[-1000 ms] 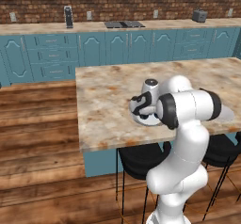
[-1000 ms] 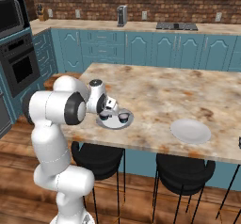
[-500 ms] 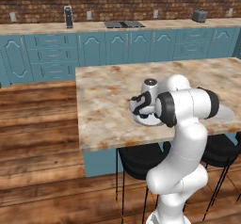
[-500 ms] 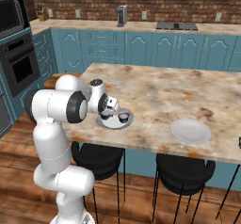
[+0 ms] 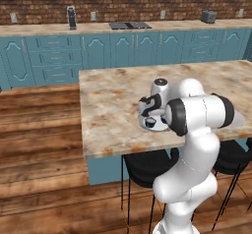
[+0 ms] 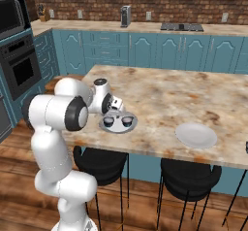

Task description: Place two yogurt containers on each plate.

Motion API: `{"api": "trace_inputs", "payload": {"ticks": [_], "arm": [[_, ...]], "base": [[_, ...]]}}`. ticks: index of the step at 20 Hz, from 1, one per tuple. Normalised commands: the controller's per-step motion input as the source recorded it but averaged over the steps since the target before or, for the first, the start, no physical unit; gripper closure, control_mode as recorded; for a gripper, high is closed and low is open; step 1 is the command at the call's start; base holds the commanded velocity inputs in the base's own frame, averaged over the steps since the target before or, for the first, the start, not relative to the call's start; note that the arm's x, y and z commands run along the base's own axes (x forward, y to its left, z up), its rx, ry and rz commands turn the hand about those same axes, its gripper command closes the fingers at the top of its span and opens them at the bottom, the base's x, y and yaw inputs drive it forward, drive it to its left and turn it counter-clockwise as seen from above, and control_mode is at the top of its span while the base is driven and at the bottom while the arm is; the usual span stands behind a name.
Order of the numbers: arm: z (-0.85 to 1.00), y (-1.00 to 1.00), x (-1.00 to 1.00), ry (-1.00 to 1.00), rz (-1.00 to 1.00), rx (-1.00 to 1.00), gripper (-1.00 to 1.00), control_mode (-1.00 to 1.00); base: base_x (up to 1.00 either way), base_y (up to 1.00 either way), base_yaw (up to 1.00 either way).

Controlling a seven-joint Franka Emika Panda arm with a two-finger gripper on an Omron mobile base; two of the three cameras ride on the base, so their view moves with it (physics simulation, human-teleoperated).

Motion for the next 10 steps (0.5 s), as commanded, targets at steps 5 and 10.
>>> {"api": "trace_inputs", "payload": {"ticks": [5,10], "arm": [[0.73,-0.26,-0.67,-0.11,0.0,0.0,-1.0,-1.0],[0.55,-0.07,-0.87,-0.15,0.03,0.0,-1.0,-1.0]], "base": [[0.0,0.0,0.0],[0.0,0.0,0.0]]}}
